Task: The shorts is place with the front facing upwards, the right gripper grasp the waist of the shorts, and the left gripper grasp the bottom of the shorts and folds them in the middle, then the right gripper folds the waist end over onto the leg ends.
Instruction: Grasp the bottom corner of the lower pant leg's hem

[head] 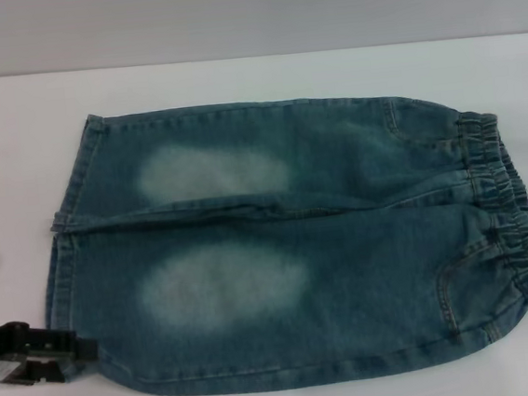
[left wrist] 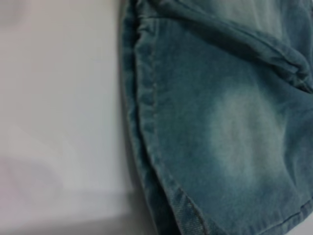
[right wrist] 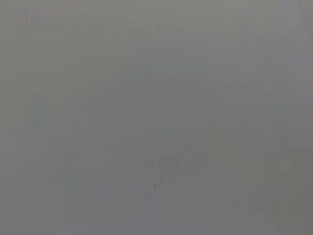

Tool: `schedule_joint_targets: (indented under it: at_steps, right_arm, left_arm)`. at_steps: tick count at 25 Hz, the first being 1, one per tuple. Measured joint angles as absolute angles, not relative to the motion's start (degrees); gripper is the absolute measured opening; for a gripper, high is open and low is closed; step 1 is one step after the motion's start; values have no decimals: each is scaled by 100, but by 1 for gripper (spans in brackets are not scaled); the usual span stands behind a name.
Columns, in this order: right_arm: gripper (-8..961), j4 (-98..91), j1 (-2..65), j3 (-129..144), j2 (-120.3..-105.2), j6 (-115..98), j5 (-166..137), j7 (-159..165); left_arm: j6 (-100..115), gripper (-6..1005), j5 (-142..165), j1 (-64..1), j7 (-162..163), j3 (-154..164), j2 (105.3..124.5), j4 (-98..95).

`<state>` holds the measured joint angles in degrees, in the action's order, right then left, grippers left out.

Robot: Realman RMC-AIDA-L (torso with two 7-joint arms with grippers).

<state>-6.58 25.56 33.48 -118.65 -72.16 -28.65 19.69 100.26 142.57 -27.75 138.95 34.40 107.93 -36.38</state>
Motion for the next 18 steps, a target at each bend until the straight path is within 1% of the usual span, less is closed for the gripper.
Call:
schedule_joint_targets:
  at_steps: [1,3,18]
  right_arm:
    - [558,-658,2557,3349,-11865,-7216,-2865,1969]
    - [558,-658,2557,3348,-11865,-7216,-2866,1969]
    - [559,-644,2489,3349,-11870,-7216,-2865,1968]
  left_arm:
    - [10089,733,14236,-2865,13846,3387,10844,-3638]
    - [10094,733,14211,-2910,13822,3375,10861,-3638]
    - [10138,731,13952,-2977,13697,3371,10899,-3632]
